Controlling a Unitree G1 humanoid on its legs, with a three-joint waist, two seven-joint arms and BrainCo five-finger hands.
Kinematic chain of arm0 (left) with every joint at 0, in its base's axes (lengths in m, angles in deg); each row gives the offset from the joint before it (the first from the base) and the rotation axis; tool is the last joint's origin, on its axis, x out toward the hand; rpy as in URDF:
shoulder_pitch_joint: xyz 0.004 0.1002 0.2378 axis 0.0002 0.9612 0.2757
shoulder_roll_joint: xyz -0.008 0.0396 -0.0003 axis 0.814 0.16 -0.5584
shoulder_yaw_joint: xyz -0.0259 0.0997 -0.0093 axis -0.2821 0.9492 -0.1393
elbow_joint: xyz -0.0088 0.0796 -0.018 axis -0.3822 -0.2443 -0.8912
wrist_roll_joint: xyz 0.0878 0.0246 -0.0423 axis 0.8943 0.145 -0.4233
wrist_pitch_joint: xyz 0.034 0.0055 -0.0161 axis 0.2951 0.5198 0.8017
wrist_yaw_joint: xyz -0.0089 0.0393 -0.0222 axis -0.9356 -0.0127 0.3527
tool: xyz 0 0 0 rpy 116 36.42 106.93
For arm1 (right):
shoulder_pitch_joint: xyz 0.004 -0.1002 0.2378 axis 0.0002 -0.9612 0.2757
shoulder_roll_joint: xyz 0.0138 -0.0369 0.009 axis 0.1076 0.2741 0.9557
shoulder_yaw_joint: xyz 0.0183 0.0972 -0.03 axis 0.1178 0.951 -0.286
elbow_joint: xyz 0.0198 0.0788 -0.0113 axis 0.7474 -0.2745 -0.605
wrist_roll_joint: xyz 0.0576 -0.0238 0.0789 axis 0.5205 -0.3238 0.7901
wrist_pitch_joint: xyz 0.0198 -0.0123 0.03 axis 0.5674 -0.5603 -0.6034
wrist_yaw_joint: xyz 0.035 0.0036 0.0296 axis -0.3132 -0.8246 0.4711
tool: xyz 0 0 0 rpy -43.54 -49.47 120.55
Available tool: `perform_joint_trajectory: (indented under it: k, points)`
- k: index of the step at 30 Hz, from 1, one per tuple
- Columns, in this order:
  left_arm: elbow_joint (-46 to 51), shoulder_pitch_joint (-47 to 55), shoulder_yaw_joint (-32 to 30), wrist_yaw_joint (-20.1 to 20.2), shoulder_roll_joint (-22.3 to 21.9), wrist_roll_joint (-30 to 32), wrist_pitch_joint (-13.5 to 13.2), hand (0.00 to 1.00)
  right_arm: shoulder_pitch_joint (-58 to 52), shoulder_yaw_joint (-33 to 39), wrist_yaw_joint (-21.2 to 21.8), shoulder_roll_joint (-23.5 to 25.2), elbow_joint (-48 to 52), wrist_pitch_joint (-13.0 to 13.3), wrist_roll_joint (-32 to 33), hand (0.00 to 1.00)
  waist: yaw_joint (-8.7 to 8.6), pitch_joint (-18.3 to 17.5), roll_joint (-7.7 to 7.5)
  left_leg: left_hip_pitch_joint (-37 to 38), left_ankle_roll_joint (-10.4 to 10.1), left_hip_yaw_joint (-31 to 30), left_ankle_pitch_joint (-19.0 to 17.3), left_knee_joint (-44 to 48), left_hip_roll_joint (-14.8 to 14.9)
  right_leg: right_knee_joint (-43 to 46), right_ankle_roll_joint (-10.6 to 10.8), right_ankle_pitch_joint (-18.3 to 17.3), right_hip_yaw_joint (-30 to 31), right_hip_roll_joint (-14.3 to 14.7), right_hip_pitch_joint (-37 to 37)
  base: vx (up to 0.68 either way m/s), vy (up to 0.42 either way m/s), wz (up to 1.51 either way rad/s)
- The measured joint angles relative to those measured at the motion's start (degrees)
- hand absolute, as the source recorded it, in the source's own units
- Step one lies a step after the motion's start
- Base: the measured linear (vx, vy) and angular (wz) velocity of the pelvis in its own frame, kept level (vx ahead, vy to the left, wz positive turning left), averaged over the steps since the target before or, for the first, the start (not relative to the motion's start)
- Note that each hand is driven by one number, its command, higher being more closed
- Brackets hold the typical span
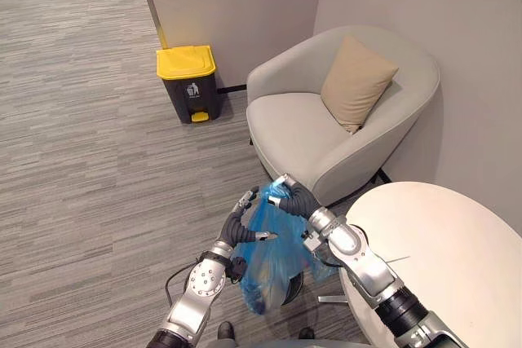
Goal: Gather rubbish on tea table into small bin, then transfer packed bag to large trash can.
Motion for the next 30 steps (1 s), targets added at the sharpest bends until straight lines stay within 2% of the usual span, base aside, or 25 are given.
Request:
perform_joint_trajectory:
  k: [10, 18, 30]
  points:
    - [-1.5, -1.7, 0.0, -0.7, -0.6, 4.7, 0.3, 0.0, 1.8, -2.2, 1.9, -0.3, 6.3, 0.0, 8.2, 1.0, 0.0, -1.1, -0.42, 0.9, 0.0, 0.7, 0.0, -0.7, 0.0, -2.1, 0.0, 1.1, 0.9, 0.3, 1.0, 0.01, 0.0, -0.04]
    - [-3.4, -2.5, -3.6, -4.3, -3.0, 9.0, 2.5, 0.0, 3.5, -2.2, 2.8, -0.1, 9.9, 0.0, 15.6, 1.0, 0.01, -1.4, -0.98, 2.9, 0.1, 0.7, 0.6, -2.5, -0.2, -2.0, 0.0, 1.1, 0.9, 0.3, 2.1, 0.0, 0.0, 0.0]
    - [-5.7, -2.6, -6.6, -6.4, -6.3, 9.0, 3.0, 0.0, 6.1, -4.3, 2.9, 1.3, 11.2, 0.0, 19.2, 1.0, 0.04, -1.8, -1.47, 3.2, 0.0, 0.8, 1.0, -3.0, -0.1, -2.0, 0.0, 1.1, 1.1, 0.4, 2.0, 0.0, 0.0, 0.0]
